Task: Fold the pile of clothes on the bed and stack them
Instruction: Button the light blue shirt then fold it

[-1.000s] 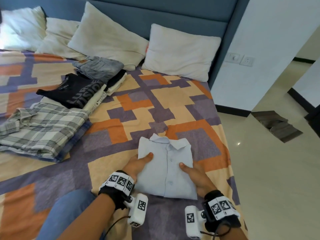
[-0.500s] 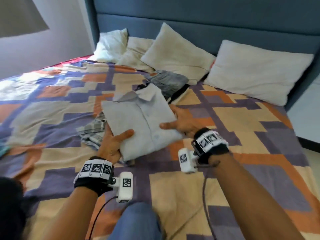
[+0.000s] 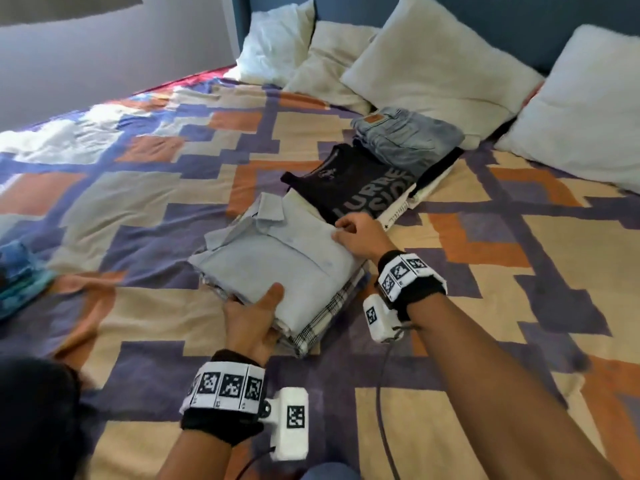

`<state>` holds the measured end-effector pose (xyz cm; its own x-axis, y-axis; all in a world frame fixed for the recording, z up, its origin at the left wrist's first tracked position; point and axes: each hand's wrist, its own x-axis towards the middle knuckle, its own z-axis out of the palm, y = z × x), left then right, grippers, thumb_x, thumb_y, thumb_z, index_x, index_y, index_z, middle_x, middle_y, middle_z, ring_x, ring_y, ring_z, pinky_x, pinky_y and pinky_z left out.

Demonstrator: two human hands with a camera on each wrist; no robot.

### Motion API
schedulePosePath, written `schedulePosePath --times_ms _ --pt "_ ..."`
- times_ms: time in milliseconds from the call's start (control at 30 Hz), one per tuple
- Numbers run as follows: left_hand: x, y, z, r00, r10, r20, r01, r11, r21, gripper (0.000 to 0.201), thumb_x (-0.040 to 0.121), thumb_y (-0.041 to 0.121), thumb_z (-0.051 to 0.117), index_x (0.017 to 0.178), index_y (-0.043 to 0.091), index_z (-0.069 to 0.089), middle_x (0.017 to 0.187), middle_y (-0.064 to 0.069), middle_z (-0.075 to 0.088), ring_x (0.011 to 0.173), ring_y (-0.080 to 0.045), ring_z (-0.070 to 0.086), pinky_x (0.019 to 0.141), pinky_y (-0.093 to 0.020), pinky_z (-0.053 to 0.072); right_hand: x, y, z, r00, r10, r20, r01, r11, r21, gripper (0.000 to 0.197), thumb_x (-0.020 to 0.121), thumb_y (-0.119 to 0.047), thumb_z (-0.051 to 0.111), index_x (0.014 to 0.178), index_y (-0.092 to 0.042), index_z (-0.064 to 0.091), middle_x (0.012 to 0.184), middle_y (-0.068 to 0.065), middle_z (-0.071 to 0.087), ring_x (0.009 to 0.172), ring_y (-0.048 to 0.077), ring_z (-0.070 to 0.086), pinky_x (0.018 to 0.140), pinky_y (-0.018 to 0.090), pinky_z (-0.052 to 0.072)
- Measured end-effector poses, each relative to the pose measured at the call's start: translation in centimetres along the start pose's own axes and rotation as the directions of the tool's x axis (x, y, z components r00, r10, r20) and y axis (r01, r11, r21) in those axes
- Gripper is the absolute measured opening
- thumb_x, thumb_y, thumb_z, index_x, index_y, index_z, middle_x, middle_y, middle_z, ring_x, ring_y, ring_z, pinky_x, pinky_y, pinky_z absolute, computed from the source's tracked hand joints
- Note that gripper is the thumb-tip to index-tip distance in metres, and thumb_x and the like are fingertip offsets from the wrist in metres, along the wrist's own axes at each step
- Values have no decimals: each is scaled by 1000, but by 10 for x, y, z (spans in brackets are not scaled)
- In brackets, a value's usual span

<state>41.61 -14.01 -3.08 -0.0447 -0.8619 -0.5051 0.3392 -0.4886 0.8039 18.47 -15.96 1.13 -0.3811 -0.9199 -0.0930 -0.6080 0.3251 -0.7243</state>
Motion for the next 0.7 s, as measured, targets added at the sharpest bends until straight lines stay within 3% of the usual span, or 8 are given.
schedulePosePath --times_ms 67,133,200,267,433,567,633,700 --pt "1 8 -5 972 97 -212 -48 973 224 92 61 57 81 131 15 40 127 -10 56 110 -33 59 84 -54 56 8 -12 -4 997 -60 45 62 997 -48 44 92 -45 63 119 -9 63 109 6 66 100 22 60 86 32 46" --pt "3 14 -6 967 91 -236 -10 946 324 117 48 79 73 140 18 36 134 -11 50 116 -35 54 94 -56 50 17 -19 -4 983 -56 175 72 994 -83 65 90 -61 56 120 -4 62 115 12 66 101 28 62 84 33 46" --pt "8 12 -1 988 -93 -120 109 985 133 128 36 82 78 142 22 40 131 -8 59 108 -33 63 92 -56 51 20 -13 -3 960 38 279 15 983 -186 93 76 -84 48 128 -7 58 127 10 61 109 30 60 95 39 46" --pt "26 3 -11 978 -156 -139 163 986 40 130 25 78 84 137 27 43 124 -5 64 101 -34 66 89 -59 51 27 -8 15 923 126 363 -44 973 -226 121 60 -97 38 140 -7 47 140 13 53 119 31 55 102 43 42" --pt "30 1 -4 975 -141 -170 148 989 27 127 29 67 90 135 16 41 121 -4 62 102 -30 64 95 -49 51 33 3 25 934 173 311 -124 978 -170 119 65 -94 45 147 -8 38 145 14 48 124 32 52 105 42 40" --pt "21 14 -8 933 -359 10 357 931 80 82 52 63 86 111 10 63 107 -14 71 92 -30 69 83 -47 56 17 3 22 941 174 292 -182 983 -2 134 42 -91 64 149 -17 34 145 4 49 124 27 52 108 44 40" --pt "12 22 -13 931 -364 39 354 921 164 50 78 53 72 99 8 63 90 -12 70 77 -23 67 63 -33 54 5 10 19 925 201 321 -213 977 3 131 38 -91 69 145 -20 41 140 2 54 120 26 56 107 45 42" --pt "1 25 -22 925 -372 76 347 910 229 39 87 46 64 96 9 62 92 -12 69 72 -21 64 58 -27 53 -21 15 15 889 287 357 -319 947 33 128 36 -90 72 138 -16 50 131 4 61 111 27 61 103 44 46"
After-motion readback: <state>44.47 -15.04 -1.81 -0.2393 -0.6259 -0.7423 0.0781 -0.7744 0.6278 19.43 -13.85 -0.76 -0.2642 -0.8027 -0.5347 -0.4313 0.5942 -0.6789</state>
